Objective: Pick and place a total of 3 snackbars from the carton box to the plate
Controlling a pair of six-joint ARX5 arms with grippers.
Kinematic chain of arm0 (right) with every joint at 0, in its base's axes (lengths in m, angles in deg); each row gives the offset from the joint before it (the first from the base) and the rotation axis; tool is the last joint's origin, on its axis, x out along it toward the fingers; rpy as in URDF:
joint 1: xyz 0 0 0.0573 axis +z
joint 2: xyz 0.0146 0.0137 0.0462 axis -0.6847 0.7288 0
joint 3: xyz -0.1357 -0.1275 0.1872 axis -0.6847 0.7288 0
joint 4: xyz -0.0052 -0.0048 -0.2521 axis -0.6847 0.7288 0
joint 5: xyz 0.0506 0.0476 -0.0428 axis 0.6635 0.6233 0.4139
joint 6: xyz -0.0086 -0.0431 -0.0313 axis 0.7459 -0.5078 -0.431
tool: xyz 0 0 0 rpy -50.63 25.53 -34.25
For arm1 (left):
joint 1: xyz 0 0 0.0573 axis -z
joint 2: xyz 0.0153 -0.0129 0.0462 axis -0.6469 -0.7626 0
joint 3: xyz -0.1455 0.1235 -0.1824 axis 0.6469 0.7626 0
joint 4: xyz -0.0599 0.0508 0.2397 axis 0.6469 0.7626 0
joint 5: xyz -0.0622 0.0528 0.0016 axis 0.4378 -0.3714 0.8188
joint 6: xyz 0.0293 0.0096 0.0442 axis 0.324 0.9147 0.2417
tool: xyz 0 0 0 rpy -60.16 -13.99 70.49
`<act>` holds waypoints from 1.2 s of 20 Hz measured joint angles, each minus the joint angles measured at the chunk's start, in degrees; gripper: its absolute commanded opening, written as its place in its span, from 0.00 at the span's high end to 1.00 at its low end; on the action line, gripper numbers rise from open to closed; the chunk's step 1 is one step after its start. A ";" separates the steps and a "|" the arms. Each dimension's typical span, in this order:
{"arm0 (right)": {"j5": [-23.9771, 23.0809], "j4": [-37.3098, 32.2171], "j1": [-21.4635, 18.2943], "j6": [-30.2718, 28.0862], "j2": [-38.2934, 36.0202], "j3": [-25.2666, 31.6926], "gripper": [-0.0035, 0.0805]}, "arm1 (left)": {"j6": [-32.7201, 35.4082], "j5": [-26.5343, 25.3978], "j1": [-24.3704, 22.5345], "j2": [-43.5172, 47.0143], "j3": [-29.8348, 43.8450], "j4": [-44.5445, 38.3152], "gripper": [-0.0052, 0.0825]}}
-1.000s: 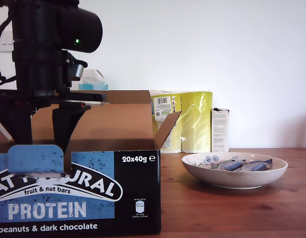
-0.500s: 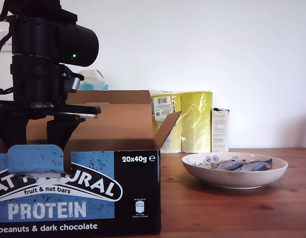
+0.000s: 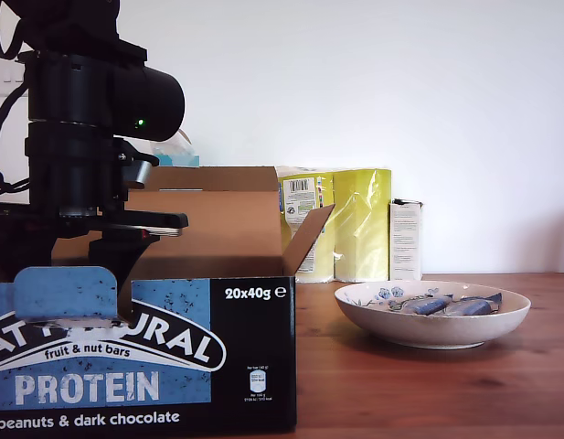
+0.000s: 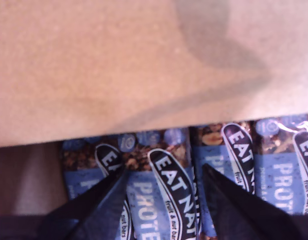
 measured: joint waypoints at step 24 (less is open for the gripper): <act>0.00 -0.07 0.00 0.00 0.37 0.00 0.97 | 1.88 1.88 -0.07 -1.79 0.00 1.33 0.47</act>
